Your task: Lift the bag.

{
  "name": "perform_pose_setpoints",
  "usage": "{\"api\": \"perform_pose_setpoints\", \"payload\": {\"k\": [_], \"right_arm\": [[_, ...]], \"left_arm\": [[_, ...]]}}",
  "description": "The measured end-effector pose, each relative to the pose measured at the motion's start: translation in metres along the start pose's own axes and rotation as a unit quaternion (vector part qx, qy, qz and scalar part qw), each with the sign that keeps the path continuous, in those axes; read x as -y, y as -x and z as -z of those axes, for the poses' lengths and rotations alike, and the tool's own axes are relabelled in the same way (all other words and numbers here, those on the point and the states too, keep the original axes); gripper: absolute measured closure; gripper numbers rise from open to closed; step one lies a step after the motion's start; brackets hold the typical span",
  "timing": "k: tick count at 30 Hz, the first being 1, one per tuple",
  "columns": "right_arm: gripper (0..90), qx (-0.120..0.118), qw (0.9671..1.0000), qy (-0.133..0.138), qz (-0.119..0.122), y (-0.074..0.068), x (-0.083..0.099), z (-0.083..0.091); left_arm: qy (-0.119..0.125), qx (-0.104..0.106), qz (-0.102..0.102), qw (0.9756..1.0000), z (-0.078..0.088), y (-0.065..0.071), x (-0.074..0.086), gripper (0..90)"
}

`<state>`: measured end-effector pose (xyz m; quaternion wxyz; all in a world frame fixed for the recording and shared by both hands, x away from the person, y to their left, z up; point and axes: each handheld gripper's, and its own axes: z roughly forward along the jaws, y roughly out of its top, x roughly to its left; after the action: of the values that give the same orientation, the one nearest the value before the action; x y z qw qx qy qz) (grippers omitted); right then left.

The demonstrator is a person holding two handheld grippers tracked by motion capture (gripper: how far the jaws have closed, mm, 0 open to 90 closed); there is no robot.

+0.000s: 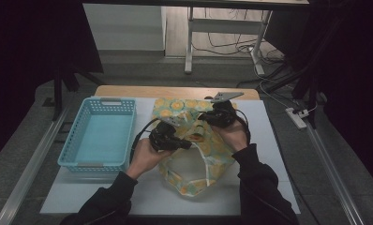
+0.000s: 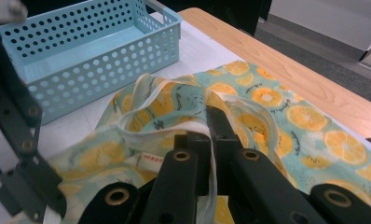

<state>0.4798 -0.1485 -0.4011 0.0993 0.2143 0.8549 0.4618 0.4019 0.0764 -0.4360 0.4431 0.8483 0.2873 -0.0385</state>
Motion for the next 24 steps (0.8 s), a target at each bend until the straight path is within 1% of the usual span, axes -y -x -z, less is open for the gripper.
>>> {"api": "perform_pose_setpoints", "payload": {"k": [1, 5, 7, 12, 18, 24], "right_arm": [[89.6, -0.001, 1.0, 0.001, 0.001, -0.001, -0.002, 0.0], [89.6, -0.008, 0.9999, -0.002, 0.008, -0.004, -0.012, 0.003], [89.6, -0.01, 0.9999, -0.005, 0.011, -0.006, -0.017, 0.004], [89.6, -0.019, 0.9997, -0.003, 0.013, -0.009, -0.027, 0.009], [89.6, -0.025, 0.9996, 0.007, 0.013, -0.01, -0.038, 0.019], [89.6, -0.029, 0.9993, 0.015, 0.016, -0.013, -0.051, 0.028]], "left_arm": [[0.0, -0.004, 0.0, 1.0, 0.004, -0.001, -0.003, 90.0], [0.005, -0.006, 0.005, 1.0, 0.017, -0.006, -0.013, 90.0], [0.01, -0.008, 0.003, 0.9999, 0.024, -0.007, -0.019, 90.0], [0.021, -0.013, -0.001, 0.9997, 0.039, -0.009, -0.033, 90.0], [0.043, -0.01, 0.0, 0.999, 0.056, -0.011, -0.05, 90.0], [0.068, -0.008, -0.002, 0.9977, 0.073, -0.012, -0.066, 90.0]]}}
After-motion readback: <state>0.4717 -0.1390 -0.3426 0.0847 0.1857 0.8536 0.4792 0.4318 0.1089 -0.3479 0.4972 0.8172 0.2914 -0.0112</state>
